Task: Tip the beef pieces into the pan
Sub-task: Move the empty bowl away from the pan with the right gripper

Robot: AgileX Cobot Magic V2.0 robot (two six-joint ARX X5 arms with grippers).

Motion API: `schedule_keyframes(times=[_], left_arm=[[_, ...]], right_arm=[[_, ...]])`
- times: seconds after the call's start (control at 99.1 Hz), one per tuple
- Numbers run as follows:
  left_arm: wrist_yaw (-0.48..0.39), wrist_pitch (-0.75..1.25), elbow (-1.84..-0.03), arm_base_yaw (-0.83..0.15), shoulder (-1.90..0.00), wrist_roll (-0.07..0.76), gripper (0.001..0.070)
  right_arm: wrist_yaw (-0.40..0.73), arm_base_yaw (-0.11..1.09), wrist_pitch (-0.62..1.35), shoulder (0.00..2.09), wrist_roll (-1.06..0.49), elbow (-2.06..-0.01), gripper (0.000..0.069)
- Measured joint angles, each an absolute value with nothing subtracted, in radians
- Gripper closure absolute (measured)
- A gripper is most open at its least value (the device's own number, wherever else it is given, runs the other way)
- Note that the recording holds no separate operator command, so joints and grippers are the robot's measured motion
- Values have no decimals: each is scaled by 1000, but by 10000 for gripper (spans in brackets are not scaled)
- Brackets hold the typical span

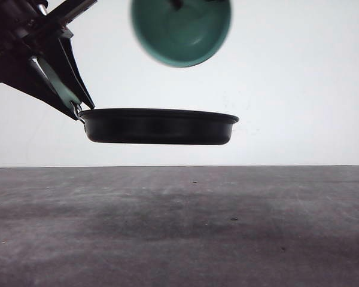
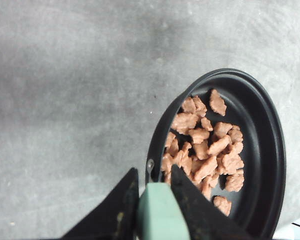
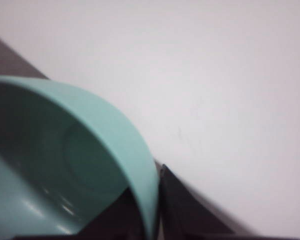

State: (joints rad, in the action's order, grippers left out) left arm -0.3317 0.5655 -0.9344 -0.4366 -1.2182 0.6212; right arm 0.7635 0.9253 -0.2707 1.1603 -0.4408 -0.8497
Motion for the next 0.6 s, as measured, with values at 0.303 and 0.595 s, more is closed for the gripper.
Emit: schedule_keyframes(times=[0.303, 0.595], left_arm=[[-332, 506, -934, -436, -1218, 617, 651], [-334, 494, -934, -436, -1218, 617, 651]], right_arm=[[295, 447, 503, 1063, 162, -1032, 672], [25, -20, 661, 1135, 260, -859, 672]])
